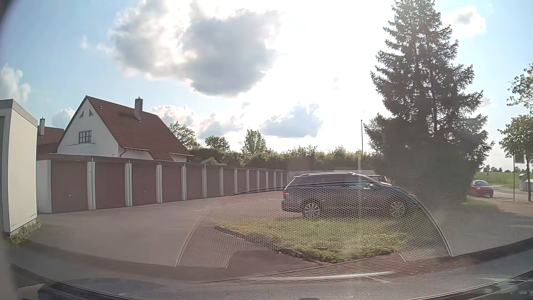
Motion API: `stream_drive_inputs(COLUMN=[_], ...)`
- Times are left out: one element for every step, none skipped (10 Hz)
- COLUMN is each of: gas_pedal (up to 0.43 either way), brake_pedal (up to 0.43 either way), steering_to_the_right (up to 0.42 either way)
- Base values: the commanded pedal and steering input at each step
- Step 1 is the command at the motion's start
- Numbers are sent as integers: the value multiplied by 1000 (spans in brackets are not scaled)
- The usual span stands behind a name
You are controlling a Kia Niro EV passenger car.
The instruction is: Follow the waypoints while adhering to traffic rules and regulations
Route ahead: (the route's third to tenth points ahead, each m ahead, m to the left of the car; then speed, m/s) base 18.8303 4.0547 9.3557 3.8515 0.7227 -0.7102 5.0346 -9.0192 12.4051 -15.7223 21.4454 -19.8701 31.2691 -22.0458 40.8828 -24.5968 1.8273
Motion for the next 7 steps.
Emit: stream_drive_inputs(gas_pedal=[0, 0, 0, 0, 0, 0, 0], brake_pedal=[12, 12, 18, 12, 18, 12, 18], steering_to_the_right=[-702, -701, -701, -701, -701, -699, -698])
